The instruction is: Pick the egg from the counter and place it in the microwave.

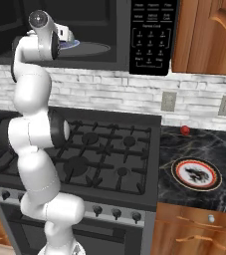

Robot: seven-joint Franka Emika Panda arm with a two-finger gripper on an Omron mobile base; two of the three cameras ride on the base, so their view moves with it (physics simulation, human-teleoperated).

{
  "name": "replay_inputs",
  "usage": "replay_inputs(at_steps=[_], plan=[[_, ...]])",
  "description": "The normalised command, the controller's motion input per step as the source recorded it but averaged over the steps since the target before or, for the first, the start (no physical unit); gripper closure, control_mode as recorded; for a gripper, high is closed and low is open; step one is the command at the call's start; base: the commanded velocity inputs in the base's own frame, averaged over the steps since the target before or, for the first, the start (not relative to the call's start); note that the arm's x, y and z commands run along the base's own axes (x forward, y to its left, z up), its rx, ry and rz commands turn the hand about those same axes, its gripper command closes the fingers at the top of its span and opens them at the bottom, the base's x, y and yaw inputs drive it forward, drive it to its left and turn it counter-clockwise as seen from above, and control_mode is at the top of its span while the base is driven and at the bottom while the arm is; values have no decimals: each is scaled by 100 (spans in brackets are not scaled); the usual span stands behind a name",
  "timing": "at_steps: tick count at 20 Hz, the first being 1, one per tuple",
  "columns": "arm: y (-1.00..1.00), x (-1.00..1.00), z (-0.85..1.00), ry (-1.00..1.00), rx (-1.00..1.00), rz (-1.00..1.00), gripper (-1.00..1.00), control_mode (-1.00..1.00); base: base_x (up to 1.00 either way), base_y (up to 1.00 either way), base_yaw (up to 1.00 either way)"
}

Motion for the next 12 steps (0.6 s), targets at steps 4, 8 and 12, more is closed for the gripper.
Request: replay_inputs(at_steps=[4,8,12], plan=[[0,-46,0,0,-1,1,-100,-100,0,0,0],[0,-89,6,-1,0,1,-100,-100,0,0,0],[-10,-100,6,-6,0,0,-100,-100,0,0,0]])
